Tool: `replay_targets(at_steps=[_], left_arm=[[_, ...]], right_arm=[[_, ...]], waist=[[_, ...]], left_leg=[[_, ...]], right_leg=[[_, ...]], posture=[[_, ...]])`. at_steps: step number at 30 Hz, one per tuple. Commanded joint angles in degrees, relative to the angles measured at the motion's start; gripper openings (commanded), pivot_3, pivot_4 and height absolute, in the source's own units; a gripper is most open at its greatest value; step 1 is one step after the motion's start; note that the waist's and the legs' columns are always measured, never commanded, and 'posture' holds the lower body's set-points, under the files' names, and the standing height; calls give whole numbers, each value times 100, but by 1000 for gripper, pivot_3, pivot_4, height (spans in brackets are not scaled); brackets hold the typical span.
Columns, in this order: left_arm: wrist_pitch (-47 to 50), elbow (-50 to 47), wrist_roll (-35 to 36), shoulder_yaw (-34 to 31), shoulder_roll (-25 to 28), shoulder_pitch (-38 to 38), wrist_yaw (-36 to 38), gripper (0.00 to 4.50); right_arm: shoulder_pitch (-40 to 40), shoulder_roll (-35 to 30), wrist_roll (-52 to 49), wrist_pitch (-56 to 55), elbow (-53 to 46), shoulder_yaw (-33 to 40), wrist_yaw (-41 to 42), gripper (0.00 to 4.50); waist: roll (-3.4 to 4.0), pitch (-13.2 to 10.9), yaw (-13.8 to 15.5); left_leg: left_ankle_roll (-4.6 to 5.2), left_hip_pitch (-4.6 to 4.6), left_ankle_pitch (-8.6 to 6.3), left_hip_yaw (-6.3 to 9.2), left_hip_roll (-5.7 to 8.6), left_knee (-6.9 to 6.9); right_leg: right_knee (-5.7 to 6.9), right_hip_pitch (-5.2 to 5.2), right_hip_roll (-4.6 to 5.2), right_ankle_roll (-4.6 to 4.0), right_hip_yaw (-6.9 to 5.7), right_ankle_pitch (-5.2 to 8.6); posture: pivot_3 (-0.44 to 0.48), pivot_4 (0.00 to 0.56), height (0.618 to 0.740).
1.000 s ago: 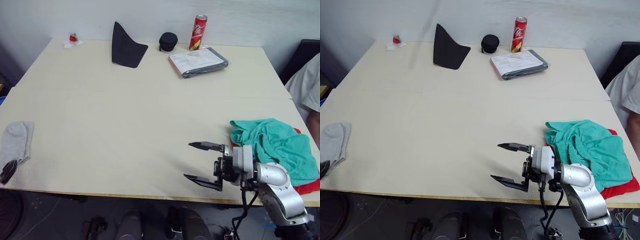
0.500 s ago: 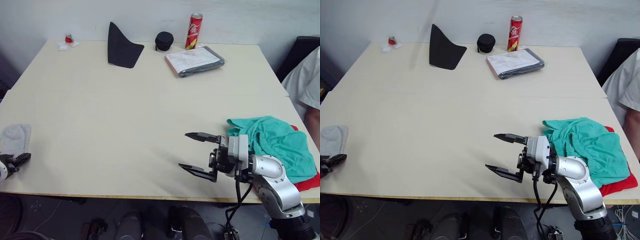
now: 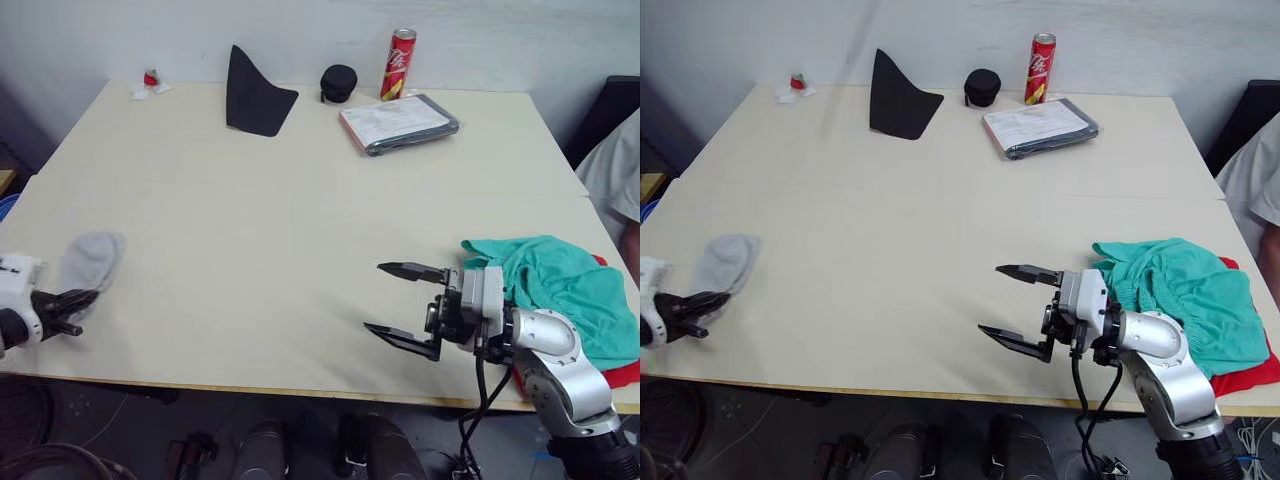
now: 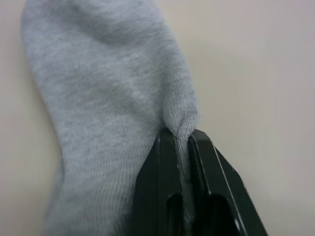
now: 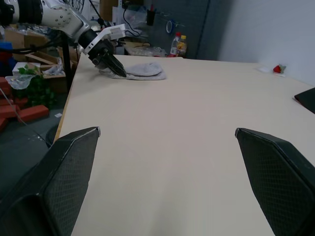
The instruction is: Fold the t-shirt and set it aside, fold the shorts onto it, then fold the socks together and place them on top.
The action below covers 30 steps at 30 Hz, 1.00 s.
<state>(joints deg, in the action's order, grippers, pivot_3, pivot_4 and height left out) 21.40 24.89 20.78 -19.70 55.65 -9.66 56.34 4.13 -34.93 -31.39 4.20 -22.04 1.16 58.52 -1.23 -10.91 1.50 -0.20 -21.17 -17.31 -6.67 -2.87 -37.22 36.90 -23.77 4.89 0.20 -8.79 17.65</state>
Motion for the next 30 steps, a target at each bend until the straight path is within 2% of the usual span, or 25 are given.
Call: replay_targets(at_steps=[1, 3, 6, 9, 12, 17, 21, 25, 30], left_arm=[[-656, -1184, 169, 512, -142, 216, 1033, 28], [-719, -1839, 306, 987, -190, 164, 1676, 28], [-1189, -2332, 248, 1554, -413, -181, 2195, 28], [-1978, -2307, -146, 2186, -648, -674, 2661, 28], [-2692, -1764, -816, 2955, -1048, -1382, 2869, 28], [-3397, -867, -1497, 3416, -1779, -2141, 2411, 28], [-3549, -668, -1687, 3445, -2007, -2295, 2114, 28], [-3099, -999, -1818, 3439, -2048, -2117, 1719, 28], [-2044, -1906, -1882, 3368, -2114, -1739, 1036, 28]], right_arm=[[-226, -188, -10, -89, -54, 365, 72, 4500], [-509, -369, -16, -123, -90, 602, 177, 4500], [-844, -558, 12, -203, -97, 872, 265, 4500], [-1160, -628, 94, -290, -91, 1096, 272, 4500], [-1519, -592, 143, -299, -232, 1242, 175, 4500], [-1939, -486, 189, -215, -620, 1314, -115, 4500], [-2223, -450, 212, -164, -874, 1351, -327, 4500], [-2264, -481, 301, -179, -858, 1369, -468, 4500], [-2058, -520, 278, -109, -771, 1379, -547, 4500]], waist=[[0, 0, -10], [-5, -1, -17], [-5, -1, -11], [-5, -1, -10], [-4, -1, -9], [-6, -1, -6], [-11, -3, -10], [-11, -3, -8], [-11, -3, -4]], left_leg=[[0, -1, 0, 0, 1, -1], [6, -3, -3, -5, 2, -3], [7, -1, -2, -9, 2, -2], [7, 3, 2, -8, -4, -7], [2, 8, 7, -10, -10, -8], [5, 5, 8, -10, -8, -11], [7, 3, 7, -8, -7, -14], [9, 6, 7, -6, -8, -16], [13, 9, 9, -4, -6, -16]], right_leg=[[-3, 1, 1, 1, 0, 0], [-4, 1, 0, 2, 1, 0], [-3, 1, -5, 3, 2, 0], [3, 4, -19, 4, 2, 0], [8, 5, -33, 5, 6, -1], [8, 4, -36, 7, 9, -2], [6, 5, -34, 11, 9, -3], [6, 8, -34, 12, 11, -4], [6, 12, -34, 15, 21, -4]], posture=[[0, 150, 740], [0, 150, 740], [0, 150, 740], [0, 150, 740], [0, 150, 740], [0, 150, 740], [0, 150, 740], [0, 150, 740], [0, 150, 740]])
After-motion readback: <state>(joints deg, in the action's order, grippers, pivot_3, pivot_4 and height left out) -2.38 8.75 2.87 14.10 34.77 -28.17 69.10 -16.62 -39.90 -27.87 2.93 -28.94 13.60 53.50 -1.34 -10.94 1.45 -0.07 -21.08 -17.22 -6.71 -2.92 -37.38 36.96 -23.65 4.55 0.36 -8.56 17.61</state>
